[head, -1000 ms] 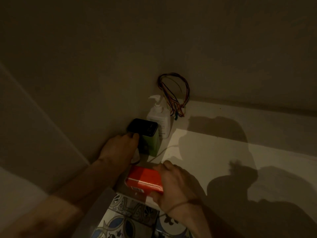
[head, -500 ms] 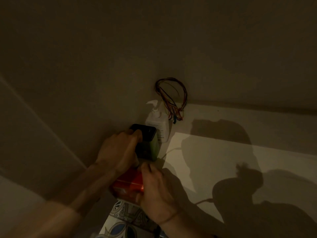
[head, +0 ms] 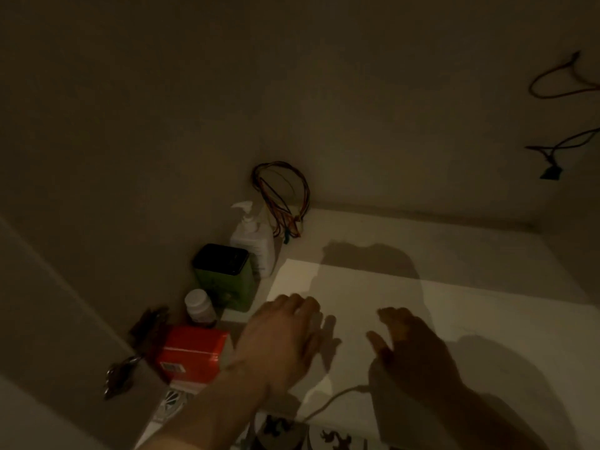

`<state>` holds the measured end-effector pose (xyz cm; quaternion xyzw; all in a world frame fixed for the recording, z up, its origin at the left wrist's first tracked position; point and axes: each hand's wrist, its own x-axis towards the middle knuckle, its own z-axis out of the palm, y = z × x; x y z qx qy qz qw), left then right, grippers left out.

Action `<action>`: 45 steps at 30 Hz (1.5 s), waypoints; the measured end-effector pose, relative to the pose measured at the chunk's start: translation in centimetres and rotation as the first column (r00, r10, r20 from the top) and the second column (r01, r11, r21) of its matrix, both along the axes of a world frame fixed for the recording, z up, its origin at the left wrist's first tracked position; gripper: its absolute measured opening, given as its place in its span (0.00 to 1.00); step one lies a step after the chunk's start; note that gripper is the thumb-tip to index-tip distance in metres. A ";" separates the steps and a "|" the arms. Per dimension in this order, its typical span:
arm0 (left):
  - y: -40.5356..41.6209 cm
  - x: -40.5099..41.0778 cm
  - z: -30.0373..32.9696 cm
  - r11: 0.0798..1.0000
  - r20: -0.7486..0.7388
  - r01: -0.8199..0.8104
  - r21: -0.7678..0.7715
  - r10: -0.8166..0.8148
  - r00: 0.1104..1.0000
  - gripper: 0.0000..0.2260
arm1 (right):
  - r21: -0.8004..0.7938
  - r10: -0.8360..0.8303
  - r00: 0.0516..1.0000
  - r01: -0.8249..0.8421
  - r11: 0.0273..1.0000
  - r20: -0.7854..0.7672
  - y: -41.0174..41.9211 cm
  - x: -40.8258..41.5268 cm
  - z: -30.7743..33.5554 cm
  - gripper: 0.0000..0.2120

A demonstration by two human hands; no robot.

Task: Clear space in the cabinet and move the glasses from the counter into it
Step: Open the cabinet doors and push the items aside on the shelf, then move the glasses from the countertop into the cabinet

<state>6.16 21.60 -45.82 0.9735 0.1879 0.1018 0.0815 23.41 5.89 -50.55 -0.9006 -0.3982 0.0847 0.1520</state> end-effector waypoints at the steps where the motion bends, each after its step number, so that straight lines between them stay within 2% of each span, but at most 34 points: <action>1: -1.0 1.0 -0.6 1.000 -0.031 0.023 -0.015 -0.024 0.999 0.18 | -0.055 -0.020 0.999 0.023 0.998 0.037 -1.5 1.0 0.1 0.25; 4: -3.9 3.8 -2.3 0.996 -0.090 0.066 -0.063 -0.072 0.993 0.29 | -0.146 -0.099 0.993 0.108 0.983 0.068 -5.2 3.1 0.3 0.28; 8: -5.8 6.6 -4.5 0.989 -0.206 0.067 -0.131 -0.093 0.974 0.34 | -0.337 -0.164 0.985 0.173 0.925 0.056 -8.4 4.7 0.6 0.34; 11: -6.4 8.5 -5.3 0.992 -0.316 0.071 -0.106 -0.102 0.943 0.37 | -0.395 -0.184 0.982 0.184 0.900 0.038 -9.9 5.3 0.9 0.36; 16: -7.8 10.5 -5.2 0.989 -0.421 0.129 -0.068 -0.146 0.895 0.41 | -0.421 -0.201 0.979 0.168 0.891 -0.034 -11.2 5.6 0.9 0.35; 21: -8.6 11.3 -3.3 0.989 -0.452 0.126 -0.076 -0.147 0.880 0.44 | -0.386 -0.199 0.980 0.171 0.906 -0.033 -11.4 5.4 1.7 0.35; 30: -10.7 11.7 1.5 0.989 -0.486 -0.034 -0.145 -0.041 0.873 0.39 | -0.356 -0.159 0.985 0.125 0.926 -0.068 -10.9 3.8 5.9 0.31; 34: -12.7 9.8 4.4 0.981 -0.553 -0.077 -0.178 -0.035 0.833 0.39 | -0.398 -0.164 0.978 0.100 0.912 -0.130 -12.2 1.7 9.2 0.31; 39: -15.9 6.2 11.3 0.944 -0.643 -0.153 -0.294 -0.077 0.762 0.41 | -0.463 -0.150 0.966 0.037 0.886 -0.211 -15.3 -1.5 16.2 0.29; 42: -17.6 4.6 17.8 0.924 -0.707 -0.183 -0.336 -0.119 0.697 0.42 | -0.488 -0.194 0.922 0.006 0.873 -0.335 -16.4 -3.2 23.4 0.31; 45: -18.8 3.5 24.9 0.910 -0.744 -0.213 -0.355 -0.137 0.654 0.42 | -0.498 -0.209 0.908 0.000 0.867 -0.364 -17.1 -4.8 31.2 0.32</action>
